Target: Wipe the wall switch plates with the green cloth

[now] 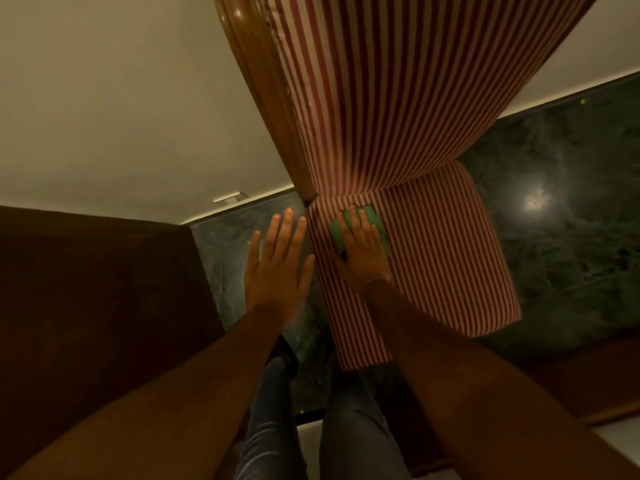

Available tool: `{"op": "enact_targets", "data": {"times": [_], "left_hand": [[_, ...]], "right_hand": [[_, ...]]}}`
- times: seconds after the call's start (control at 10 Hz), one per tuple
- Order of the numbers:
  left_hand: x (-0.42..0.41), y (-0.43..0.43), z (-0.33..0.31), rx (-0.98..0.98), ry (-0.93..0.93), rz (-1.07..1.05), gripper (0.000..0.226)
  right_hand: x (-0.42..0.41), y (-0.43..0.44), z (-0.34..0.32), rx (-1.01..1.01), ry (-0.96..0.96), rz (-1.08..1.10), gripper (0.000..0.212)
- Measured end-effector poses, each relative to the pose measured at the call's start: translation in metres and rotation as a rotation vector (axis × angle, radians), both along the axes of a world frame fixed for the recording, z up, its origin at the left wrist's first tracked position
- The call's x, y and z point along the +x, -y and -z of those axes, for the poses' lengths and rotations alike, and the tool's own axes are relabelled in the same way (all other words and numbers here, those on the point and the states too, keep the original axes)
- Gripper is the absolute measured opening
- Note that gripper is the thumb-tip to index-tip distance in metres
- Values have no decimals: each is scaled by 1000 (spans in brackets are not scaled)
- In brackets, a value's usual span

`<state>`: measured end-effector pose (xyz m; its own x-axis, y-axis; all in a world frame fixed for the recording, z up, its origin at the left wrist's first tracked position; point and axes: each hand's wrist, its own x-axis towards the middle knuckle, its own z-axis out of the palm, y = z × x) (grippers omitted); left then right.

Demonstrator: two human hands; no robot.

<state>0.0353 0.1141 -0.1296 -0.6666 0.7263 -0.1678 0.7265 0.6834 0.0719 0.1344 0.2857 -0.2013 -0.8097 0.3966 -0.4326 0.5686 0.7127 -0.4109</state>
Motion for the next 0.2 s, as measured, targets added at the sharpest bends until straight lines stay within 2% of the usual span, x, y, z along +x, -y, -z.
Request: {"op": "enact_targets", "data": {"times": [0.1,0.2], "left_hand": [[-2,13,-4,-25,-33,2,73],[-3,21,-27,15,-60,-42,75]], "right_hand": [[0,2,-8,65,67,-45,95],[1,2,-40,125,4,-63,92]]}}
